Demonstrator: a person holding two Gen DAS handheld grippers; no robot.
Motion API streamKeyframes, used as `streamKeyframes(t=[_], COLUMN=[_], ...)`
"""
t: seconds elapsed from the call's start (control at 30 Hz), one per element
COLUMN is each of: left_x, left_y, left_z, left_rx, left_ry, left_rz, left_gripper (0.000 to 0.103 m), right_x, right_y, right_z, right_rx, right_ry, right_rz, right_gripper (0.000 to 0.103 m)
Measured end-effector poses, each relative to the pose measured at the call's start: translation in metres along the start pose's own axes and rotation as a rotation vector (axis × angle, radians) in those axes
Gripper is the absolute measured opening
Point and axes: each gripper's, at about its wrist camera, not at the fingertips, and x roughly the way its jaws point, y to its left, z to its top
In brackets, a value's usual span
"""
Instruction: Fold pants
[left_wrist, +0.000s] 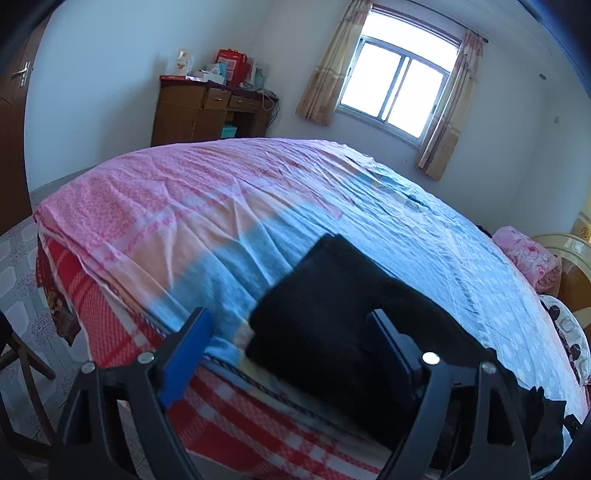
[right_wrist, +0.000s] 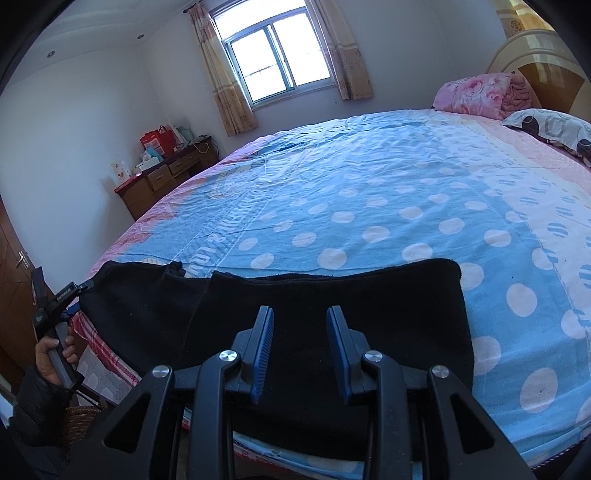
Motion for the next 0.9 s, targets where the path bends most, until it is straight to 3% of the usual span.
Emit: streamKeyframes(t=[0.03,0.07,0.17,0.4,0.57,0.77,0.9], left_x=[-0.004,-0.007,-0.014,-0.012,-0.027,-0.047,-0.044], left_y=[-0.002,-0.001,0.009,0.012,0.017,-0.009,-0.012], left_z=[-0.003,-0.004,-0.006,-0.019,-0.030,-0.045,-0.053], left_rx=[-0.018,-0.041,-0.207,-0.268,-0.418,-0.346,-0.338], left_ry=[-0.011,-0.014,-0.009,-0.014,-0.026,-0.054,-0.022], left_rz=[-0.023,-0.054,-0.248,-0.214,-0.239,-0.057,-0.032], left_gripper=[0.085,0.078,0.047,0.050,0.060,0.062,0.064], right_x=[0.001,0.002,0.004,0.001,0.002,0.000,-0.004], right_y=[-0.001,-0.002,-0.003,-0.006,-0.007,-0.008,-0.012], right_z=[-0.001,-0.001,-0.002,0.000,0.000,0.001,0.003], right_rx=[0.006,0.011,0.013,0.020,0.024,0.027,0.039], right_ry=[0.003,0.009,0.018,0.008,0.013,0.008,-0.008], right_rz=[0.003,0.006,0.004,0.003,0.001,0.004,0.019], right_gripper=[0.032,0.032,0.032,0.032,0.032,0.032,0.032])
